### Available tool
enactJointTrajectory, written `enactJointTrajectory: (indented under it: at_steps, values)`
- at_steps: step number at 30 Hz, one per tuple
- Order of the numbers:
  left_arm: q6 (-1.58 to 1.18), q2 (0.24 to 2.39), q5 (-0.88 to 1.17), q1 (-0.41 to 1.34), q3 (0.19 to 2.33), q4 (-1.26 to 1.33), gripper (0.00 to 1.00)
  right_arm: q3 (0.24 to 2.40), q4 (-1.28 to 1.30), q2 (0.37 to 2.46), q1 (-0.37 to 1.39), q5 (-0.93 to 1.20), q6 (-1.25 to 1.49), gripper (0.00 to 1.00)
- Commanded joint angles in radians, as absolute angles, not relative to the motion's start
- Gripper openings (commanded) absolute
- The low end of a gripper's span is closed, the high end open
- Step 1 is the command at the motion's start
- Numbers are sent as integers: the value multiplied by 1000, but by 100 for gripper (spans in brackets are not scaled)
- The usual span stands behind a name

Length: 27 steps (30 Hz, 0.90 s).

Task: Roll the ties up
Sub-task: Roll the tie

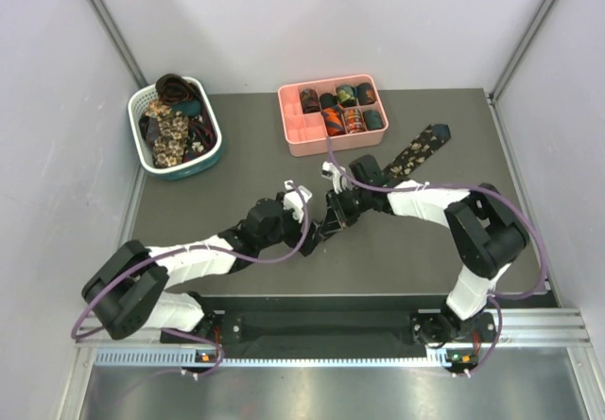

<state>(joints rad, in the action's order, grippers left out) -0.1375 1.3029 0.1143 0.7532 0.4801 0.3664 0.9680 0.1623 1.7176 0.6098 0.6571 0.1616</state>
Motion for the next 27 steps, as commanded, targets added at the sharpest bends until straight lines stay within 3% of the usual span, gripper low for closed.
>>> enactJointTrajectory:
  at_steps: [1,8,20,27]
  values:
    - [-15,1350,133,773,498,448,98,965,81,1750,584,776,175,0]
    - [72,1456,169,781,617,310,92,976,45,1810,555,845,189,0]
    - [138,1600,209,785,730,268,88,1031,121,1868,479,911,158,0]
    - [152,1677,219,801,799,239,80,1069,152,1914,462,923,140,0]
